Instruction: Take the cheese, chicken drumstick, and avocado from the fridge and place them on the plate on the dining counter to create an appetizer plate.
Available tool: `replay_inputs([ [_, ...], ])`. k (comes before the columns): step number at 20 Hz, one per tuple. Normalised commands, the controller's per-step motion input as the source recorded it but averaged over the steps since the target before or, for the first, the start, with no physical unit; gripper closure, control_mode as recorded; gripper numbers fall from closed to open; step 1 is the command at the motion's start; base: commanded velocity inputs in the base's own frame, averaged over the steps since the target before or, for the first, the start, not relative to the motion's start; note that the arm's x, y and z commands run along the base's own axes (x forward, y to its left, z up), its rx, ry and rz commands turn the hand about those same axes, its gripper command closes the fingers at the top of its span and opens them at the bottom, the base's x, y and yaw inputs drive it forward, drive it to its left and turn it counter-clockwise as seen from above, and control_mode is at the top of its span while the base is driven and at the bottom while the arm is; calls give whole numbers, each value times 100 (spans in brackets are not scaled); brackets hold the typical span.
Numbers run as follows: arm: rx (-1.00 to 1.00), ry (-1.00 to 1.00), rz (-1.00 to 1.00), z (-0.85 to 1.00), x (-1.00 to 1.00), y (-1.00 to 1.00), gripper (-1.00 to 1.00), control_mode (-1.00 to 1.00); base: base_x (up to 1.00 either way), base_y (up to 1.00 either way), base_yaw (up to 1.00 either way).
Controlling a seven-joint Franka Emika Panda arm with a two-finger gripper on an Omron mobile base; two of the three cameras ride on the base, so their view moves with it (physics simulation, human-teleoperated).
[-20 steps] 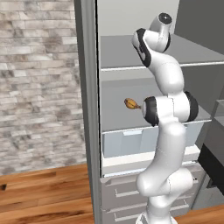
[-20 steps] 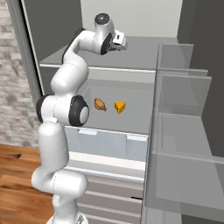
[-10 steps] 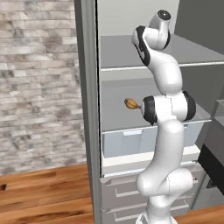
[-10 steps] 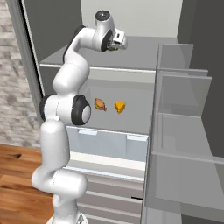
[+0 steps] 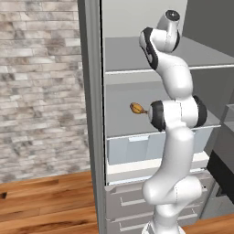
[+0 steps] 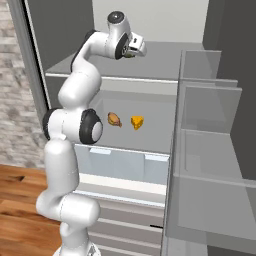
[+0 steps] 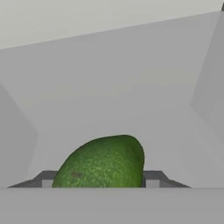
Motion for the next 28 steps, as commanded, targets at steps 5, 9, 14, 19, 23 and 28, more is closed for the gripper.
replay_inputs([
  [5, 0, -11, -8, -5, -66, -21, 100, -100, 0, 0, 0],
  [9, 0, -4, -9, -12, -95, -2, 100, -100, 0, 0, 0],
  [14, 0, -2, -11, 0, -100, 3, 100, -100, 0, 0, 0],
  [19, 0, 0, -9, 0, -100, 10, 100, -100, 0, 0, 0],
  [23, 0, 0, -5, 0, -100, 19, 100, -100, 0, 0, 0],
  [28, 0, 0, 0, 0, -100, 8, 100, -100, 0, 0, 0],
])
